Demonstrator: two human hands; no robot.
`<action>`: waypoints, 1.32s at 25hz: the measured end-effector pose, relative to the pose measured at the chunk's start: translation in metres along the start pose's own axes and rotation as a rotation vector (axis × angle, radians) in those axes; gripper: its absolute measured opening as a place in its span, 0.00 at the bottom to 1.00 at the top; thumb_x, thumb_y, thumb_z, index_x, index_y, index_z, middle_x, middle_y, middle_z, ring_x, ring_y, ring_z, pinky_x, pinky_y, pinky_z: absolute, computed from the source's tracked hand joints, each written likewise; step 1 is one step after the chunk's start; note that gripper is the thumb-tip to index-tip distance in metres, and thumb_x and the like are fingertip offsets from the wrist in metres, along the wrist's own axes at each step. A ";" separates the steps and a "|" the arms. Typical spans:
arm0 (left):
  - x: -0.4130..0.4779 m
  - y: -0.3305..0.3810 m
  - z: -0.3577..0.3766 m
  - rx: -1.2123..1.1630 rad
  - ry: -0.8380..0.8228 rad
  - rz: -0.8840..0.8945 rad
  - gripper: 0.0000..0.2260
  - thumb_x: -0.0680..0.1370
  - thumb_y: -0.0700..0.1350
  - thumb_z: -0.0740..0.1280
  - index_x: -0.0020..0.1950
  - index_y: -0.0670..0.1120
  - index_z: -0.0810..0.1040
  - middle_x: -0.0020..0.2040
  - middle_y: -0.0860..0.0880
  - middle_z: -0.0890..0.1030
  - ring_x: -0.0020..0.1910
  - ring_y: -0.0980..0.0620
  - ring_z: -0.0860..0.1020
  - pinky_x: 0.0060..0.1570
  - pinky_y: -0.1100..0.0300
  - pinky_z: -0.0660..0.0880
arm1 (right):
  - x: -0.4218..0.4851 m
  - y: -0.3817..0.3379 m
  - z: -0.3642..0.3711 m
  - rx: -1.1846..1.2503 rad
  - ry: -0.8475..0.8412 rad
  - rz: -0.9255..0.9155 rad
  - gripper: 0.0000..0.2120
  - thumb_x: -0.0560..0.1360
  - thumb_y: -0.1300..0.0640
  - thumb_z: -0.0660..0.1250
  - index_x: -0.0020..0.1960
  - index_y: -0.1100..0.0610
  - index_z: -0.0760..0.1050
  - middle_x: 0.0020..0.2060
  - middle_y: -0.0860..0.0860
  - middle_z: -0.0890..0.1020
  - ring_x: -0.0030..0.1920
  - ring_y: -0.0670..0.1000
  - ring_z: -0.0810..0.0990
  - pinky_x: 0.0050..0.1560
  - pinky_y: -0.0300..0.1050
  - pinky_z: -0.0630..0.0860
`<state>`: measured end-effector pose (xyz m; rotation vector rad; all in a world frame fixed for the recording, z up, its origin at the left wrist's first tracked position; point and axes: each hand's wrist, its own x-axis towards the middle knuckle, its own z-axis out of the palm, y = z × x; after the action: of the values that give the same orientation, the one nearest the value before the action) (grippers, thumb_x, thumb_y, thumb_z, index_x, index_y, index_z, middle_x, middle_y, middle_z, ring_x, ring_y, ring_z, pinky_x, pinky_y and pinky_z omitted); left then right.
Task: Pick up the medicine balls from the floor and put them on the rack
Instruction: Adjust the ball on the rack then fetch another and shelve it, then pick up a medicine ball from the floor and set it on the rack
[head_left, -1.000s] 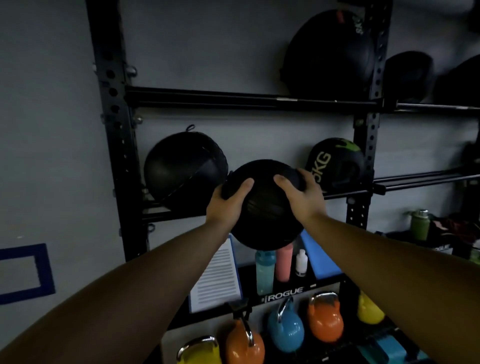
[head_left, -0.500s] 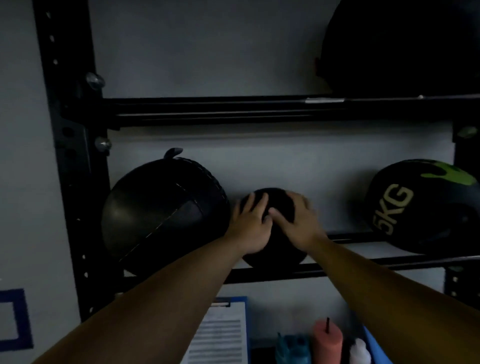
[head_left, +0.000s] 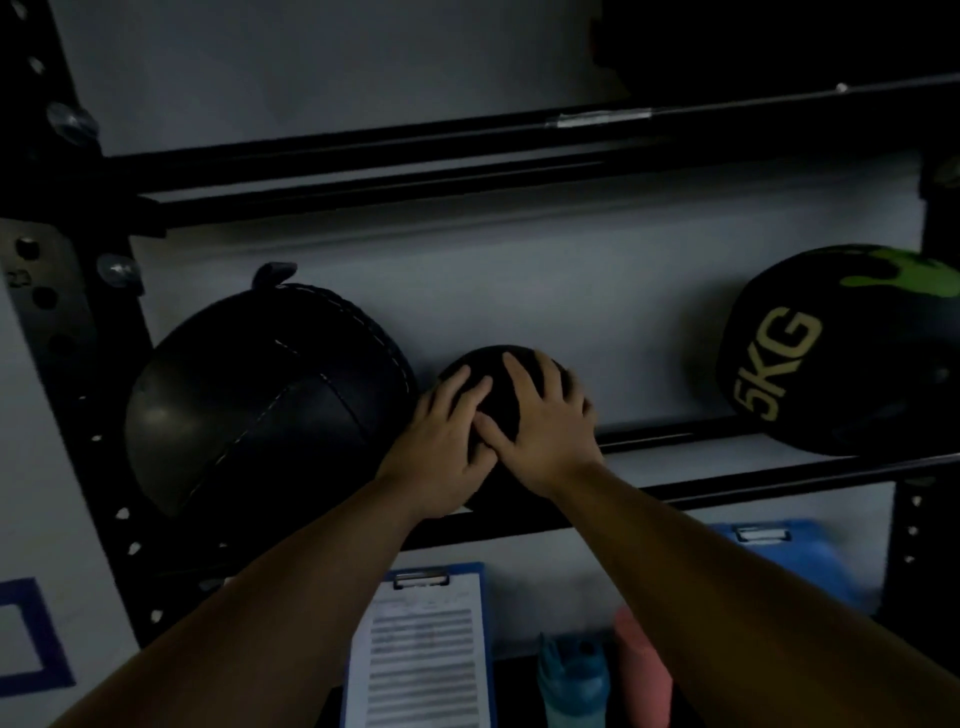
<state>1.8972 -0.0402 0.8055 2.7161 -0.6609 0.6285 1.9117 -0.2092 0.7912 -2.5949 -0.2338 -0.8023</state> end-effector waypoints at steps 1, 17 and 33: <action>-0.007 0.002 -0.013 -0.005 -0.057 0.004 0.34 0.83 0.53 0.64 0.87 0.54 0.53 0.87 0.53 0.48 0.84 0.47 0.53 0.81 0.48 0.57 | -0.006 0.001 -0.012 -0.018 -0.079 -0.007 0.43 0.75 0.24 0.52 0.83 0.39 0.41 0.84 0.51 0.46 0.81 0.66 0.49 0.76 0.70 0.56; -0.208 0.060 -0.180 -0.040 -0.141 0.228 0.24 0.78 0.69 0.68 0.65 0.54 0.81 0.61 0.55 0.83 0.60 0.51 0.81 0.63 0.51 0.78 | -0.306 -0.097 -0.295 -0.499 -0.152 0.406 0.33 0.76 0.30 0.64 0.74 0.48 0.70 0.72 0.56 0.75 0.68 0.60 0.76 0.64 0.52 0.75; -0.420 0.393 -0.237 -0.208 -0.218 0.741 0.28 0.70 0.80 0.63 0.53 0.58 0.82 0.52 0.56 0.85 0.52 0.49 0.82 0.56 0.51 0.80 | -0.689 -0.173 -0.537 -0.683 -0.032 0.795 0.31 0.77 0.33 0.65 0.73 0.49 0.72 0.70 0.54 0.77 0.68 0.59 0.76 0.60 0.50 0.75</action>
<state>1.2869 -0.1375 0.8762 2.3135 -1.7121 0.3715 1.0300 -0.3113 0.8581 -2.8899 1.1794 -0.5847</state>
